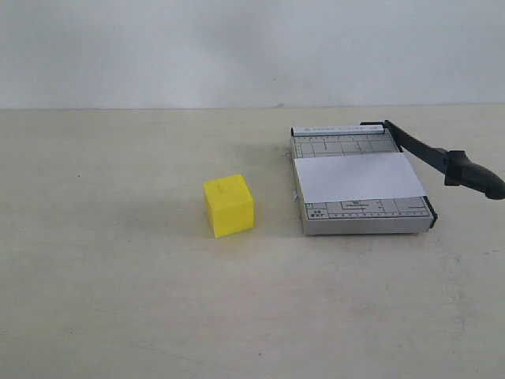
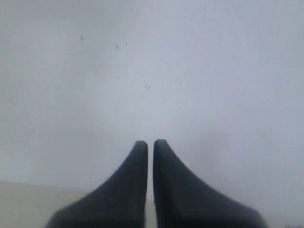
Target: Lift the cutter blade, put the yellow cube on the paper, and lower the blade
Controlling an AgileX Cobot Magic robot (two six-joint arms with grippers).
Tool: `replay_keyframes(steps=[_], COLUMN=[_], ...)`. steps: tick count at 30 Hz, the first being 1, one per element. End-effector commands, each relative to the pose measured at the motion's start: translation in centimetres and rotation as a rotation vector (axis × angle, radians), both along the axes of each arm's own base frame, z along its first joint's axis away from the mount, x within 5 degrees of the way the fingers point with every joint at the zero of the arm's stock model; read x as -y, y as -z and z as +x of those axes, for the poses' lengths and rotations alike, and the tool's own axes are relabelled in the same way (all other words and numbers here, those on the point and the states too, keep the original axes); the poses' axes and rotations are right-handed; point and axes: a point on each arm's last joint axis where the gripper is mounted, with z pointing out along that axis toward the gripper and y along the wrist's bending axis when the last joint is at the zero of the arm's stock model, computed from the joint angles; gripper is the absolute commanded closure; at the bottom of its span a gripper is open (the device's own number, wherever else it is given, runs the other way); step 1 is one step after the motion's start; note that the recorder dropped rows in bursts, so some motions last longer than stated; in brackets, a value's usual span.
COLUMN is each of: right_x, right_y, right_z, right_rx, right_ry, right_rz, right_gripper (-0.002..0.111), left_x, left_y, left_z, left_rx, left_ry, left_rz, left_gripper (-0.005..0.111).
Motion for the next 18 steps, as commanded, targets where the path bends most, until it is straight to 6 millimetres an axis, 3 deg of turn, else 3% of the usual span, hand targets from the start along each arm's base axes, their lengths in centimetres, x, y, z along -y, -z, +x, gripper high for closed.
replay_keyframes(steps=[1,9,14,18], right_x=[0.0,-0.2,-0.2,-0.2], right_y=[-0.1,-0.2,-0.2,-0.2], right_z=[0.0,0.0,0.0,0.0], right_rx=[-0.002,0.006,0.006,0.006], right_ry=[0.015,0.001,0.001,0.001], right_rz=[0.085,0.119,0.119,0.119], right_gripper=[0.108,0.108,0.108,0.108], left_x=[0.0,0.0,0.2,1.5], left_y=[-1.0,-2.2,-0.9,-0.6], left_z=[-0.4,-1.0,-0.4,-0.4], left_rx=[0.114,0.256,0.087,0.033], left_ry=[0.032,0.075,0.145,0.215], left_rz=[-0.117,-0.188,-0.355,-0.140], left_gripper=[0.102,0.102,0.102,0.102])
